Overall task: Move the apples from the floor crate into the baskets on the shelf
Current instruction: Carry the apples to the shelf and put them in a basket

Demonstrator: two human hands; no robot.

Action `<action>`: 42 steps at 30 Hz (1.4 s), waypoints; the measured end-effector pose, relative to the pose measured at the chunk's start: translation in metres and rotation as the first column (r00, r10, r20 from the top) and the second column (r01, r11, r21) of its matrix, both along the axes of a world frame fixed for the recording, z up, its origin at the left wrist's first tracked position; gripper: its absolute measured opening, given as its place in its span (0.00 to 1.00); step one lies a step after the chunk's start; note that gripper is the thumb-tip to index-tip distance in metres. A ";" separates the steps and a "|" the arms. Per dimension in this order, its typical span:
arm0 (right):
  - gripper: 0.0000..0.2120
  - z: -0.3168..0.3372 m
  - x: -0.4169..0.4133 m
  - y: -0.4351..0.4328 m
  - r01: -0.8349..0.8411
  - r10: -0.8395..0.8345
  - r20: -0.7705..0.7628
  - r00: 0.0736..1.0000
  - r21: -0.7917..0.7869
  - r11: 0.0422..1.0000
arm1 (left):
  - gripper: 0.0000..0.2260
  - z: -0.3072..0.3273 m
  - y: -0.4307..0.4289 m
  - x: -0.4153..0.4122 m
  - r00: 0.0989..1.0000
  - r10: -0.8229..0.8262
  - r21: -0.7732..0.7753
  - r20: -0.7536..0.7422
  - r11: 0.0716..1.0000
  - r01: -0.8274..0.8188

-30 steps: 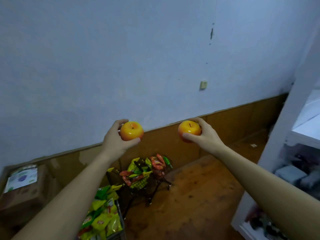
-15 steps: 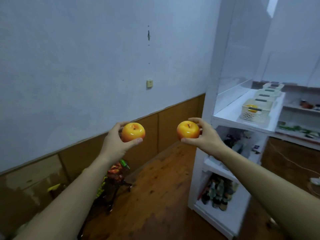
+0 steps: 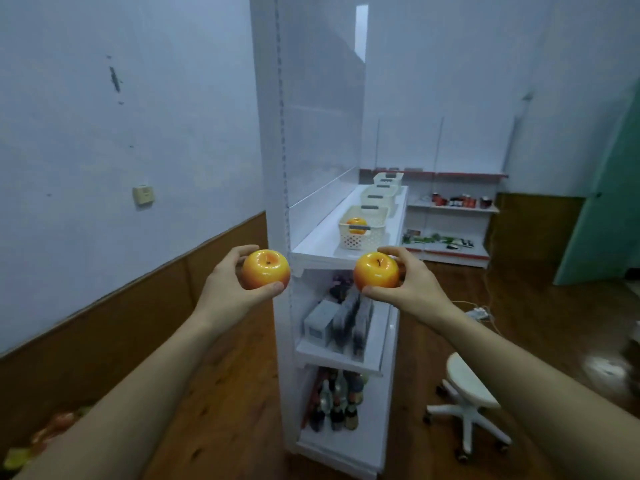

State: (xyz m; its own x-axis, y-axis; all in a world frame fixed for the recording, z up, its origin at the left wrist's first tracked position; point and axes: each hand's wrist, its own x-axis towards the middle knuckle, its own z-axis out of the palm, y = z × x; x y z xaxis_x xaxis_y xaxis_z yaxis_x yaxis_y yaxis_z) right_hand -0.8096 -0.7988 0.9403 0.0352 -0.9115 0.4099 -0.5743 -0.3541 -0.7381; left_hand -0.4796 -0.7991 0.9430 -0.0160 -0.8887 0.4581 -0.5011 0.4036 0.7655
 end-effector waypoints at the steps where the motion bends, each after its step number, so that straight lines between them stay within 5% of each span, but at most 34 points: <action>1: 0.36 0.000 -0.010 -0.010 0.014 -0.014 -0.006 1.000 -0.006 1.000 | 0.33 0.000 -0.015 -0.014 0.999 -0.032 0.002 -0.021 0.999 0.032; 22: 0.35 0.021 -0.154 -0.239 0.204 -0.204 -0.005 0.979 0.000 0.979 | 0.33 0.010 -0.313 -0.183 0.967 -0.244 0.076 -0.078 0.965 0.250; 32: 0.37 0.025 -0.216 -0.397 0.028 -0.028 -0.023 0.999 0.020 0.999 | 0.34 0.009 -0.419 -0.238 0.994 -0.099 0.117 -0.035 0.988 0.103; 42: 0.38 0.027 -0.254 -0.564 -0.275 0.286 -0.158 0.945 0.086 0.958 | 0.35 0.005 -0.481 -0.287 0.981 -0.034 0.227 0.192 0.974 -0.010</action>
State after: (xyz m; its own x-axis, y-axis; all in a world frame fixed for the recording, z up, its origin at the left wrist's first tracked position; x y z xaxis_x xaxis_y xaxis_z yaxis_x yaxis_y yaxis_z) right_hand -1.0637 -1.3626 0.9669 0.3561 -0.8783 0.3190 -0.5750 -0.4750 -0.6661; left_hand -0.7662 -1.2804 0.9483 -0.0957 -0.9677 0.2330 -0.6449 0.2386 0.7261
